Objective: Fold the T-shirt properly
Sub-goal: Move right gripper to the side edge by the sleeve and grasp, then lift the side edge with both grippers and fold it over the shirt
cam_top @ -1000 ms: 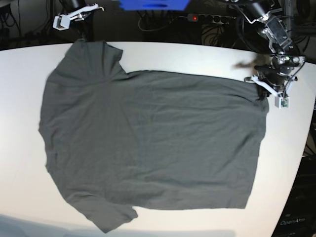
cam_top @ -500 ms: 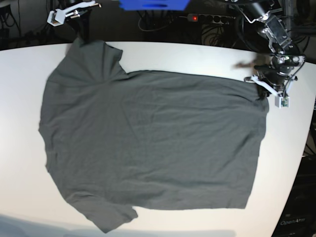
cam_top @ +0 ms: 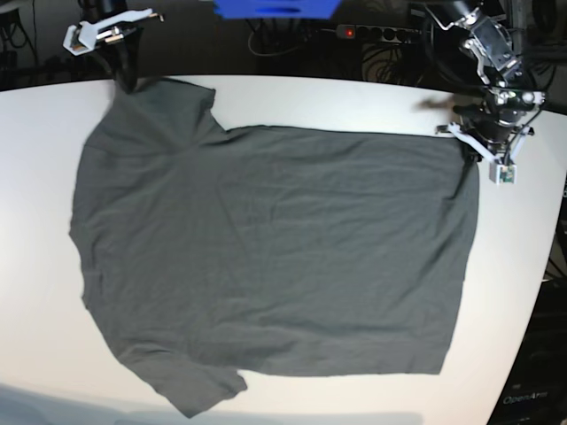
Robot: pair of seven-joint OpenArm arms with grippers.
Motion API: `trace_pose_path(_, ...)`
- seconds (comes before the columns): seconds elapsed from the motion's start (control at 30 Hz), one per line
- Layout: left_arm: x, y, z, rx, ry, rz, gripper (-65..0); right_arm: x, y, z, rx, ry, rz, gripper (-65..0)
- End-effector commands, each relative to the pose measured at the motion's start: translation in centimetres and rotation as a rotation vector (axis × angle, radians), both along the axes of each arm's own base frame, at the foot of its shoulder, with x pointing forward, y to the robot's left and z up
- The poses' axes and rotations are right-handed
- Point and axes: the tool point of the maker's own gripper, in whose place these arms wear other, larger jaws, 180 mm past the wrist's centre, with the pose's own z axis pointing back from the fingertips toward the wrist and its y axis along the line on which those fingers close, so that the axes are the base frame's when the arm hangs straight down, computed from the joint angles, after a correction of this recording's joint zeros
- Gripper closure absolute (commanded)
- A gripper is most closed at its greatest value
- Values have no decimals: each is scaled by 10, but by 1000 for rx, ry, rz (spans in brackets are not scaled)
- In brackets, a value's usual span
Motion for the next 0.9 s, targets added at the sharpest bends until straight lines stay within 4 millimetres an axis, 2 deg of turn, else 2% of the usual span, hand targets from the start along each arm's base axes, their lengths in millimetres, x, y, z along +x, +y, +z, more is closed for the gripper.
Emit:
trace_pose_path(0.0,-2,4,2,23,17,-4,-26,1,-1,12,7,-38,6,-7)
trace_pose_path(0.17,-1,6,3,28,17,-5,-26,6,-12,19,-21,-59,-9,-7)
trace_pose_path(0.3,1,7,5,32,14,-5,-26,18,-16,26,-40,-87,-5,-7)
trace_pose_path(0.5,4,7,6,32,7,-5,-26,48,-25,38,-97,-113,2,-7)
trace_pose_path(0.6,11,7,10,35,-9,-5,-26,62,-24,43,-145,-111,32,-7)
trace_pose_path(0.87,16,8,21,57,-36,-7,-26,104,-21,42,-231,-94,78,-7)
